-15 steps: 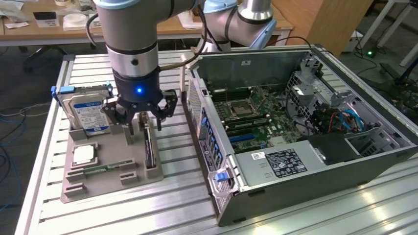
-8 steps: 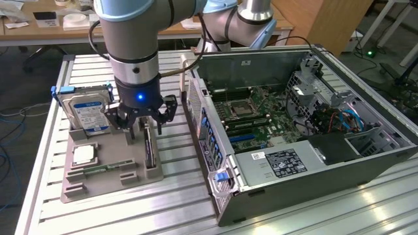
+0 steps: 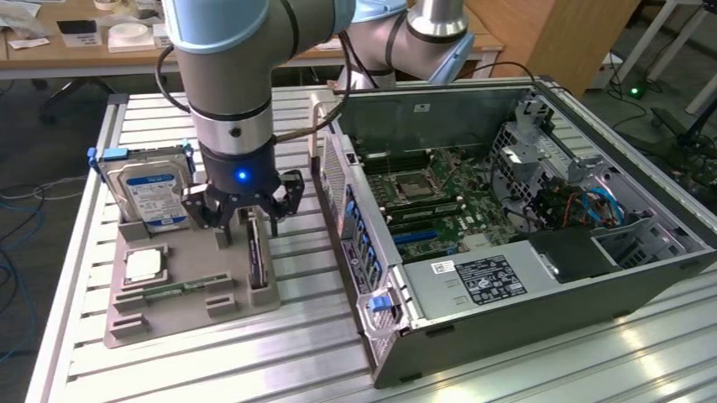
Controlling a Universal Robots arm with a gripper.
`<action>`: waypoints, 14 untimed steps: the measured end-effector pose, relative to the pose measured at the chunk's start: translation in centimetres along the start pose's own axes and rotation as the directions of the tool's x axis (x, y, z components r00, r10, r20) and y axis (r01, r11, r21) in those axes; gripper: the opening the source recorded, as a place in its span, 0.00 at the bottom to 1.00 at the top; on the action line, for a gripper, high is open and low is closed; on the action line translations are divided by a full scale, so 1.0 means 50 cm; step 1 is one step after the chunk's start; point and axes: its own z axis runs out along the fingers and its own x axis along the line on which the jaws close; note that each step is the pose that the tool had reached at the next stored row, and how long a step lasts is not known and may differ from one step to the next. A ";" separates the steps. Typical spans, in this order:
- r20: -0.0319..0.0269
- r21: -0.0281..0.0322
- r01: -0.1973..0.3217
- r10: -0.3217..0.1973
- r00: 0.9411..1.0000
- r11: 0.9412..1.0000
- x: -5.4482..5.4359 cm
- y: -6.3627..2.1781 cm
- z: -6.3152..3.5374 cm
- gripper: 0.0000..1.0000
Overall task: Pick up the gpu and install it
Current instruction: 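Pick up the gpu and move the gpu toward the slot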
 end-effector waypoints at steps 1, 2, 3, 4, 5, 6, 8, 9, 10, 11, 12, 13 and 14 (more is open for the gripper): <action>0.000 0.000 0.000 0.000 1.000 1.000 0.000 0.000 0.004 0.65; 0.000 0.000 0.000 0.000 1.000 1.000 0.000 0.000 0.007 0.65; 0.000 0.000 0.000 0.000 1.000 1.000 0.000 0.000 0.011 0.65; 0.000 0.000 0.000 0.000 1.000 1.000 0.000 0.000 0.014 0.65; 0.000 0.000 0.000 0.000 1.000 1.000 0.000 0.000 0.018 0.65; 0.000 0.000 0.000 0.000 1.000 1.000 0.000 0.001 0.022 0.65; 0.000 0.000 0.000 0.000 1.000 1.000 0.000 0.001 0.029 0.65; 0.000 0.000 0.000 0.000 1.000 1.000 0.000 0.002 0.033 0.65; 0.000 0.000 0.000 0.000 1.000 1.000 0.000 0.002 0.036 0.65; 0.000 0.000 0.000 0.000 1.000 1.000 0.000 0.003 0.040 0.65; 0.000 0.000 0.000 0.000 1.000 1.000 0.000 0.004 0.044 0.65; 0.000 0.000 0.000 0.000 1.000 1.000 0.000 0.004 0.046 0.65; 0.000 0.000 0.000 0.000 1.000 1.000 0.000 0.004 0.046 0.65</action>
